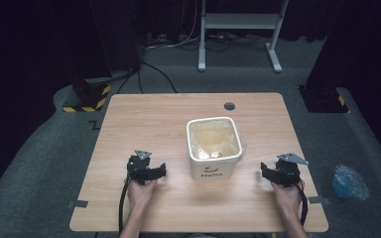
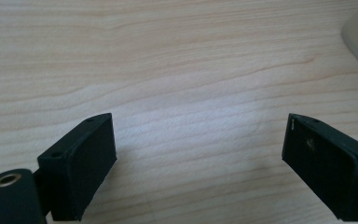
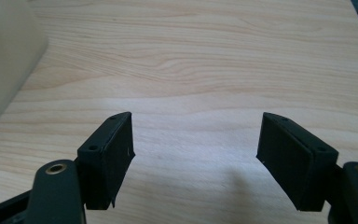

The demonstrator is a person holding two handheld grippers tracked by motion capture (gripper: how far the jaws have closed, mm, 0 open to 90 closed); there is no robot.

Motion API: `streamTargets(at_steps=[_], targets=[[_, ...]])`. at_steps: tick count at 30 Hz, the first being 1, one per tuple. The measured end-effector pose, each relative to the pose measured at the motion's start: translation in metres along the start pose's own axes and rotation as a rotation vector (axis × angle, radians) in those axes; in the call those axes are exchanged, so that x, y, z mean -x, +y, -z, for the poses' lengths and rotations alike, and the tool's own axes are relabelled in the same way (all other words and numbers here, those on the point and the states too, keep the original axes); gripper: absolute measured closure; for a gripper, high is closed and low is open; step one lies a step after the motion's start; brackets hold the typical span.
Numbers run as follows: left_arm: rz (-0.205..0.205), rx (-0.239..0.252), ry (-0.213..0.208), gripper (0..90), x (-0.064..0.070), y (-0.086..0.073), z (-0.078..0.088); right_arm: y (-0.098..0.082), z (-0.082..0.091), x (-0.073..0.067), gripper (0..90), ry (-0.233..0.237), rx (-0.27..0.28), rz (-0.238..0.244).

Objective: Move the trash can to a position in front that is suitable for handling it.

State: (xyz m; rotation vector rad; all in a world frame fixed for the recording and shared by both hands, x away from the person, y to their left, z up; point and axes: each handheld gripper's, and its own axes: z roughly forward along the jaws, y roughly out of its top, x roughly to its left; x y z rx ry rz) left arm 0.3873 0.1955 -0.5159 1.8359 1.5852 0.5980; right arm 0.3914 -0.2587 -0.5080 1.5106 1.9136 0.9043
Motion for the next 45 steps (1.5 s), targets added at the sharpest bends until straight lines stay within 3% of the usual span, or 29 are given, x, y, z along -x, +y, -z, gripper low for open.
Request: streamTargets(at_steps=[1,5,11,14,24,29,36,45], targets=[[-0.006,0.006,-0.005,9.3,0.004,0.004,0.000,0.003,-0.001,-0.004,26.7,0.003,0.004,0.017],[-0.011,-0.008,-0.011,8.8,0.009,0.006,-0.003,0.004,-0.001,-0.010,27.0,0.015,0.010,0.018],[-0.027,0.010,-0.036,8.4,0.024,0.014,-0.005,0.006,-0.003,-0.021,26.8,0.054,0.000,0.030],[-0.018,0.009,-0.042,8.5,0.029,0.016,-0.008,0.010,-0.004,-0.028,26.8,0.073,0.011,0.046],[-0.014,-0.015,-0.035,9.1,0.041,0.016,-0.016,0.017,-0.011,-0.053,26.9,0.126,0.008,0.074],[0.003,-0.012,-0.036,10.2,0.044,0.018,-0.018,0.017,-0.014,-0.060,26.9,0.147,0.008,0.087],[-0.042,-0.015,-0.029,10.3,0.057,0.029,-0.021,0.017,-0.014,-0.066,26.9,0.164,0.018,0.089],[-0.045,-0.028,-0.046,10.5,0.061,0.029,-0.027,0.018,-0.014,-0.068,27.3,0.175,0.026,0.095]])
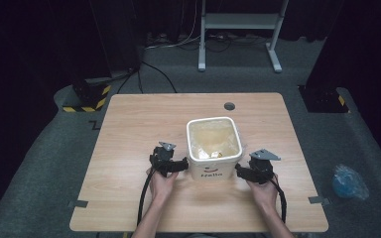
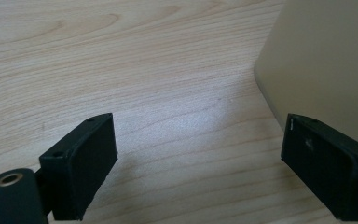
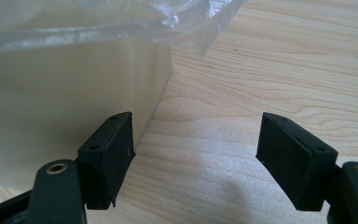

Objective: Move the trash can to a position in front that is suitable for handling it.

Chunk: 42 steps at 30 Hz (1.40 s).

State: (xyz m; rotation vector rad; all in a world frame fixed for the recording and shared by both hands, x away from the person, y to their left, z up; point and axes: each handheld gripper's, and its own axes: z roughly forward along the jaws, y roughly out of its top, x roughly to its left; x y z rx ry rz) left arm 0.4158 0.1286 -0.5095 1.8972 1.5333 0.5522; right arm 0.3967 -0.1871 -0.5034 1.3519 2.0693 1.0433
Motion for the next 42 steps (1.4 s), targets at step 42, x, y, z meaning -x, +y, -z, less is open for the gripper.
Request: streamTargets(at_steps=[42], targets=[[-0.025,-0.031,-0.001,16.6,0.016,0.024,-0.021,-0.001,0.004,0.014,31.2,-0.031,0.024,-0.026]])
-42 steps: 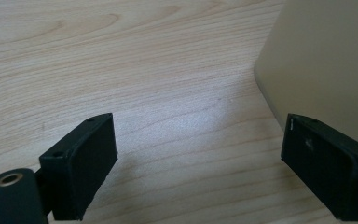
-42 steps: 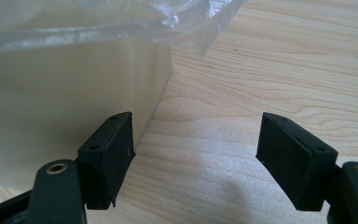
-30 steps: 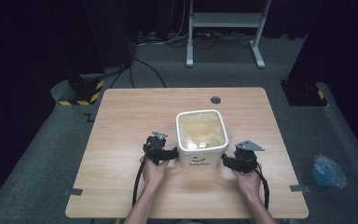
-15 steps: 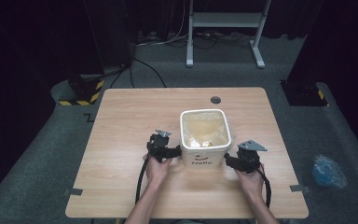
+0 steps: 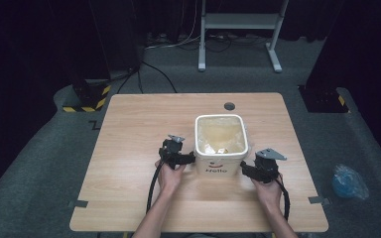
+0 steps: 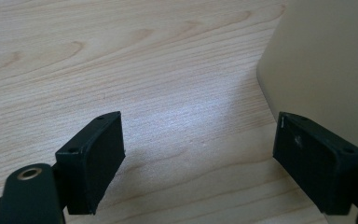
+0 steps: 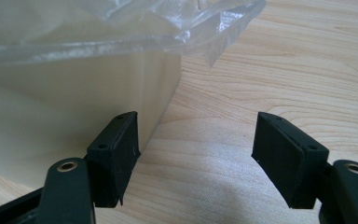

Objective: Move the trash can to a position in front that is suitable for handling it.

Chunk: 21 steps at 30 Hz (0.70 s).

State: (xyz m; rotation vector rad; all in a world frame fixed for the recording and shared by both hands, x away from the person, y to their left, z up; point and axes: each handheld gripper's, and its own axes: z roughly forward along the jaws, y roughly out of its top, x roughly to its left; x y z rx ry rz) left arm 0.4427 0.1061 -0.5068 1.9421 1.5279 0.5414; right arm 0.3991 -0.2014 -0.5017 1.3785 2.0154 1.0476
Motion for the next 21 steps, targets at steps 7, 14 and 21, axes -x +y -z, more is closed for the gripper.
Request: streamTargets(at_steps=[7,14,21], targets=[[-0.027,-0.018,0.015,14.7,-0.003,-0.003,0.004,-0.001,-0.002,0.002,26.4,0.001,-0.025,0.008],[-0.025,-0.003,0.035,15.1,-0.028,-0.019,0.017,-0.001,-0.001,0.005,25.8,0.012,-0.029,0.010],[-0.004,0.006,0.071,16.7,-0.053,-0.032,0.032,-0.002,-0.001,0.010,26.1,0.054,-0.028,0.001]])
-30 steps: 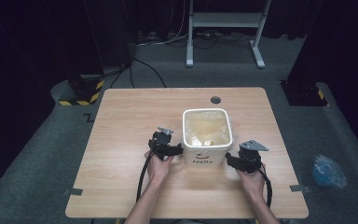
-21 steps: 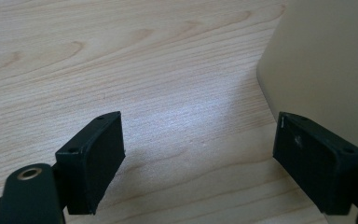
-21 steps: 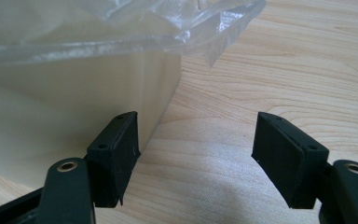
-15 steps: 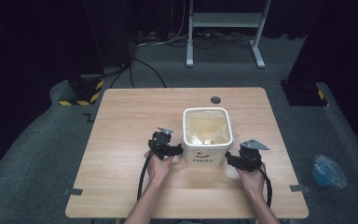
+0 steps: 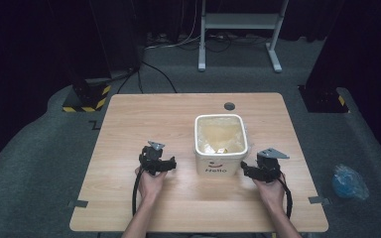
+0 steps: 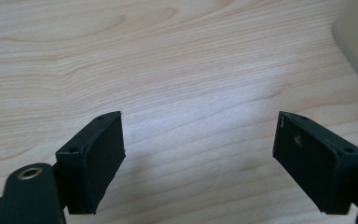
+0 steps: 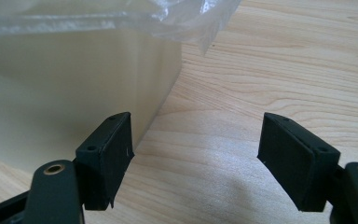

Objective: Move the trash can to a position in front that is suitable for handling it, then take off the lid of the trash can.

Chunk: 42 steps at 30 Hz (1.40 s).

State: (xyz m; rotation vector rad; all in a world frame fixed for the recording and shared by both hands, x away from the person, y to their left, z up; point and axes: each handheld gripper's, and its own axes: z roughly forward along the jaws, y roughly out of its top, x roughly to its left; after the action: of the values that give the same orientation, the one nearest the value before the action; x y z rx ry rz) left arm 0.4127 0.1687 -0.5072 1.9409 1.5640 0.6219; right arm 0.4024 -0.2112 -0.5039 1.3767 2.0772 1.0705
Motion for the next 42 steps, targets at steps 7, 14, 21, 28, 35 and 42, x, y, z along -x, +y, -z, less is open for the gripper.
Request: streamTargets(at_steps=[7,14,21,28,35,42], targets=[[-0.012,-0.014,-0.004,17.7,-0.010,-0.004,0.003,-0.001,0.004,0.005,30.9,0.016,0.006,-0.021],[0.026,-0.016,-0.001,20.3,-0.022,-0.015,0.002,-0.001,0.010,0.012,36.7,0.006,0.004,-0.047],[0.041,0.014,0.026,20.3,-0.036,-0.030,0.008,-0.002,0.012,0.017,40.3,0.019,-0.004,-0.074],[0.041,0.077,0.027,18.7,-0.040,-0.041,0.010,-0.003,0.012,0.024,48.0,0.065,-0.004,-0.102],[0.045,0.076,0.034,18.3,-0.039,-0.041,0.010,-0.003,0.015,0.029,49.7,0.077,-0.011,-0.121],[0.044,0.077,0.035,18.4,-0.039,-0.041,0.010,0.005,0.026,0.034,53.5,0.067,0.006,-0.118]])
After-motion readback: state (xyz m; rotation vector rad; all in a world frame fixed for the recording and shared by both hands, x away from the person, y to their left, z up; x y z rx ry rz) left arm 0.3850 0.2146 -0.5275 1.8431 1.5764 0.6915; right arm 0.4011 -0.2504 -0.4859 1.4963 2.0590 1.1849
